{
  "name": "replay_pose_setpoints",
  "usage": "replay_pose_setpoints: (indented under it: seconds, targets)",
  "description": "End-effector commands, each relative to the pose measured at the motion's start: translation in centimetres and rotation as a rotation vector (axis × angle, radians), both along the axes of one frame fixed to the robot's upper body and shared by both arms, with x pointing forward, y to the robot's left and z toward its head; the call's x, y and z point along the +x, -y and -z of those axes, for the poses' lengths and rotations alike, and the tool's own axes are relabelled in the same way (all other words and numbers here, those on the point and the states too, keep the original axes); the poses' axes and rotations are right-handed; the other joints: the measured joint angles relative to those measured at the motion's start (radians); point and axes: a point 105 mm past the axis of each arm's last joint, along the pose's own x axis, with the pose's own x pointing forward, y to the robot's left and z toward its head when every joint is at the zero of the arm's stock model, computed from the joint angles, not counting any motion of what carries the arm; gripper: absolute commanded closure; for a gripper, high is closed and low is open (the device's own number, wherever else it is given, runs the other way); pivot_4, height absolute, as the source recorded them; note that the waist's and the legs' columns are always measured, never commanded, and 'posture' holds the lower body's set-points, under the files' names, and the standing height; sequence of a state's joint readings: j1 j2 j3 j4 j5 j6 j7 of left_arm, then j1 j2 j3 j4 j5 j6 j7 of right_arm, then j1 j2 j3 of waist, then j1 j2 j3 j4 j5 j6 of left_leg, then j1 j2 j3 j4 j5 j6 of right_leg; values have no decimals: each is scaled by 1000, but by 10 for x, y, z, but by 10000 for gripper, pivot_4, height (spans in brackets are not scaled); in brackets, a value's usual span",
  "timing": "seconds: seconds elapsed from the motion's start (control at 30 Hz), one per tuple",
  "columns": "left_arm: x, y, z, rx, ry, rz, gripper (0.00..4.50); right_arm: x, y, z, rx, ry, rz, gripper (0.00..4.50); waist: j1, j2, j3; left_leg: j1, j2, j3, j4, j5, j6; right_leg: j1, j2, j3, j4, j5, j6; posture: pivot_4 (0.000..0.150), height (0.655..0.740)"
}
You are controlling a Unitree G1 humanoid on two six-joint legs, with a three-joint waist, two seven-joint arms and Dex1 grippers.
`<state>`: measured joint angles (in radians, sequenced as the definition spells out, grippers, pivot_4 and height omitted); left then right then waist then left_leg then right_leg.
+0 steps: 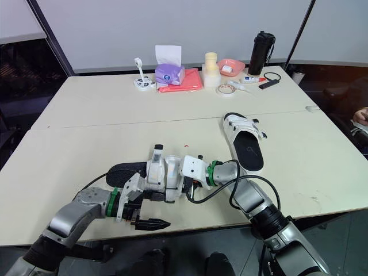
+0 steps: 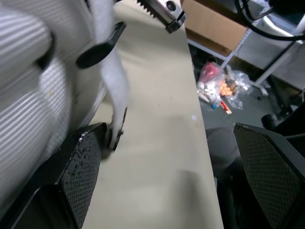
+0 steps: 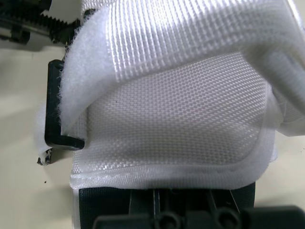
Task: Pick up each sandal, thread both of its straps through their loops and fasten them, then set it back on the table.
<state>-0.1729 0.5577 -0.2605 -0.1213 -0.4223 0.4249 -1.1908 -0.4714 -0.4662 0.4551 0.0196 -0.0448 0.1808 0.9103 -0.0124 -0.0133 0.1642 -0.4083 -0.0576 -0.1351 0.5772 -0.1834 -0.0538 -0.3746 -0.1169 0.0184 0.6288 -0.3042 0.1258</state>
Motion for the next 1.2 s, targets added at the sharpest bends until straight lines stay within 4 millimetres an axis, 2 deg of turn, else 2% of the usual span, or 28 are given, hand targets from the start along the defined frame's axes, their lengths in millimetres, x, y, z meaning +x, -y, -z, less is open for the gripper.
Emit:
replay_pose_setpoints:
  seconds: [0.03,0.13,0.23,0.47,0.6,0.73,0.97,1.1,1.2]
  targets:
    - [9,6,-10,-17,55,-3,776,-7,19,46,-138,-137,74,45000,0,0,0,0,0,0,0,0,0,0,0,0,0,0,0,1500,7344]
    - [13,10,-10,-23,59,-8,776,-7,19,46,-136,-137,76,45000,1,0,0,0,0,0,0,0,0,0,0,-1,0,0,0,1500,7344]
    - [16,11,-10,-30,64,-20,9002,-8,19,47,-136,-138,78,45000,2,0,0,0,0,0,1,0,0,1,0,-1,0,0,0,1500,7344]
    - [17,12,-11,-40,52,-28,43884,-10,19,48,-138,-139,80,45000,4,2,-1,0,0,0,0,1,2,1,1,-2,0,0,1,1500,7344]
    - [8,9,-11,-29,17,14,44858,-10,18,48,-138,-138,80,45000,2,2,-2,0,0,0,1,0,0,1,0,-2,0,0,0,1500,7344]
    - [-18,1,-19,-4,-44,138,44858,-9,18,48,-139,-136,80,45000,-4,3,-1,0,0,-1,-1,0,0,0,0,-2,0,-1,1,1500,7344]
    - [-49,-21,-29,99,-74,298,44858,-9,19,48,-140,-135,80,45000,-4,3,-1,-1,0,0,-2,0,0,-1,0,-2,0,-1,0,1500,7344]
    - [-48,-25,-43,106,-51,322,44858,-8,20,48,-143,-133,81,45000,-8,3,-1,-1,1,0,-2,-2,-2,-1,0,-2,0,-4,-1,1500,7344]
    - [-38,-23,-61,79,-10,318,44858,-6,19,47,-139,-129,83,45000,-8,3,-1,-1,2,0,-3,-2,0,-2,4,-2,0,-5,-2,1500,7344]
